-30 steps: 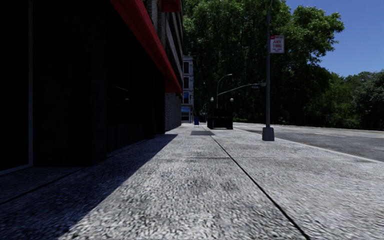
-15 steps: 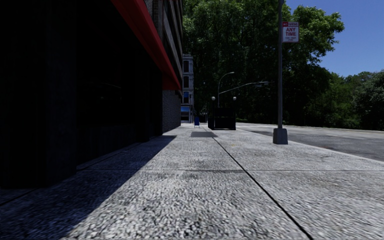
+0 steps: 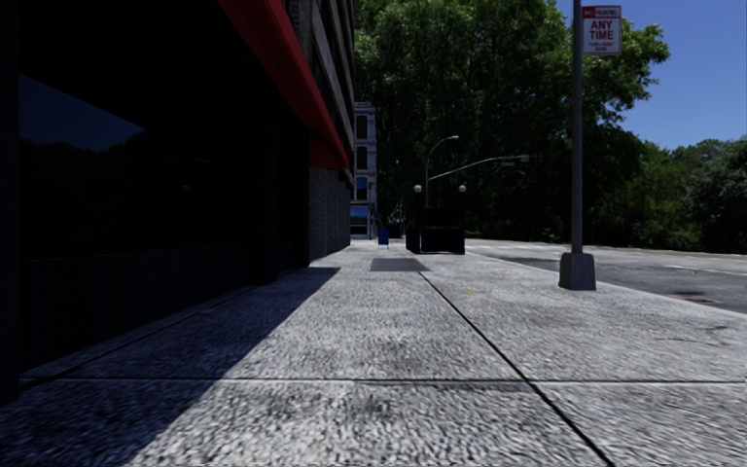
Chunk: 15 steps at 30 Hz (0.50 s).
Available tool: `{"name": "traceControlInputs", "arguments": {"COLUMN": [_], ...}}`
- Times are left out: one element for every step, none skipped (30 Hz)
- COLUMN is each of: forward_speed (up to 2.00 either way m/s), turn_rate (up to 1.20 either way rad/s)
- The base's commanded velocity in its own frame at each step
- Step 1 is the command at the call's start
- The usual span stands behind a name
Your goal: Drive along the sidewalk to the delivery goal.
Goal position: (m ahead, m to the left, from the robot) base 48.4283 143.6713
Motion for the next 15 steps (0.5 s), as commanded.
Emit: {"name": "traceControlInputs", "arguments": {"forward_speed": [2.0,2.0,2.0,2.0,2.0,2.0,2.0,2.0,2.0,2.0,2.0,2.0,2.0,2.0,2.0], "turn_rate": [0.0,0.0,0.0,0.0,0.0,0.0,0.0,0.0,0.0,0.0,0.0,0.0,0.0,0.0,0.0]}}
